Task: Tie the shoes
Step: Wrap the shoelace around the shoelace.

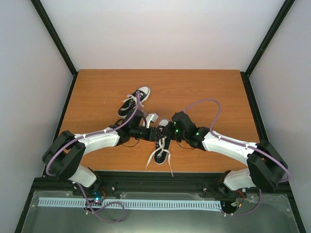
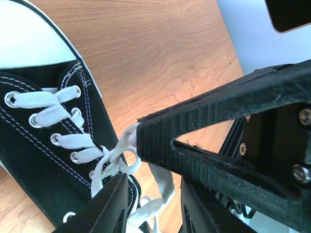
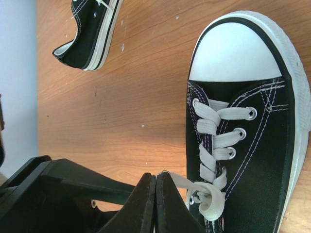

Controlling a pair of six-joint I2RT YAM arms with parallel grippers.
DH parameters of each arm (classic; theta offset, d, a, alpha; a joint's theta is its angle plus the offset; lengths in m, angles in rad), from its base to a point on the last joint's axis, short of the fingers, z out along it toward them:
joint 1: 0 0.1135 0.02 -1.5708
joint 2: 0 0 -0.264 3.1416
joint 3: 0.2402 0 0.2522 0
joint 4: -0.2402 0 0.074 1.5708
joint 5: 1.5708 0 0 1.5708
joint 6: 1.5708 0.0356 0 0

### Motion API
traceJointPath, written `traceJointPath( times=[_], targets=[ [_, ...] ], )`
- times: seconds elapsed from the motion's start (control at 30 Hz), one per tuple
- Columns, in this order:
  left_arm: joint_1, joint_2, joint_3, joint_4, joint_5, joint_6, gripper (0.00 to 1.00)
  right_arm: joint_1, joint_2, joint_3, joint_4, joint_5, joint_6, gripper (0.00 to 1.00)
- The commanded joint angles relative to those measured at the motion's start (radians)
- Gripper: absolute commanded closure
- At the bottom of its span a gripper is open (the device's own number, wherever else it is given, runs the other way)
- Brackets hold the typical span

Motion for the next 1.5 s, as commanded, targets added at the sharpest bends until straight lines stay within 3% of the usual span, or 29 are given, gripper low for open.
traceJointPath(
  times=[0.0,0.2,0.4,0.5,0.6,0.73,0.77,0.87,0.97,1.13,1.37,1.47],
  targets=[
    [-0.002,0.019,0.020,0.079,0.034,0.003,0.71,0.001,-0.023,-0.007,0.023,-0.006,0.004,0.97],
    [-0.002,0.028,0.012,0.088,0.043,0.007,0.71,0.001,-0.015,-0.001,0.022,-0.011,0.006,0.97],
    [-0.002,0.044,0.014,0.105,0.034,-0.004,0.99,0.001,-0.036,-0.012,0.010,0.009,-0.001,0.97],
    [-0.001,0.012,0.010,0.081,0.005,0.002,0.99,0.000,-0.049,-0.016,-0.007,0.019,-0.022,0.95],
    [-0.002,-0.008,0.017,0.017,-0.021,0.013,0.99,-0.012,-0.067,-0.013,-0.047,0.024,-0.081,0.77],
    [-0.001,-0.030,0.014,-0.038,-0.043,0.020,0.99,-0.060,-0.122,-0.043,-0.094,-0.001,-0.222,0.33],
    [0.001,-0.034,0.016,-0.052,-0.049,0.020,0.99,-0.072,-0.130,-0.046,-0.116,-0.008,-0.262,0.26],
    [0.007,-0.035,0.032,-0.115,-0.052,0.039,0.99,-0.088,-0.153,-0.080,-0.142,-0.043,-0.386,0.18],
    [0.015,-0.024,0.043,-0.142,-0.033,0.051,0.99,-0.088,-0.204,-0.161,-0.053,-0.156,-0.510,0.13],
    [0.020,-0.026,0.050,-0.151,-0.022,0.060,0.99,-0.079,-0.230,-0.276,0.044,-0.280,-0.578,0.15],
    [0.021,-0.022,0.064,-0.169,-0.014,0.068,0.99,-0.001,-0.164,-0.379,0.184,-0.306,-0.535,0.47],
    [0.021,-0.024,0.062,-0.178,-0.017,0.077,0.99,0.000,-0.159,-0.422,0.218,-0.288,-0.533,0.51]
  ],
)
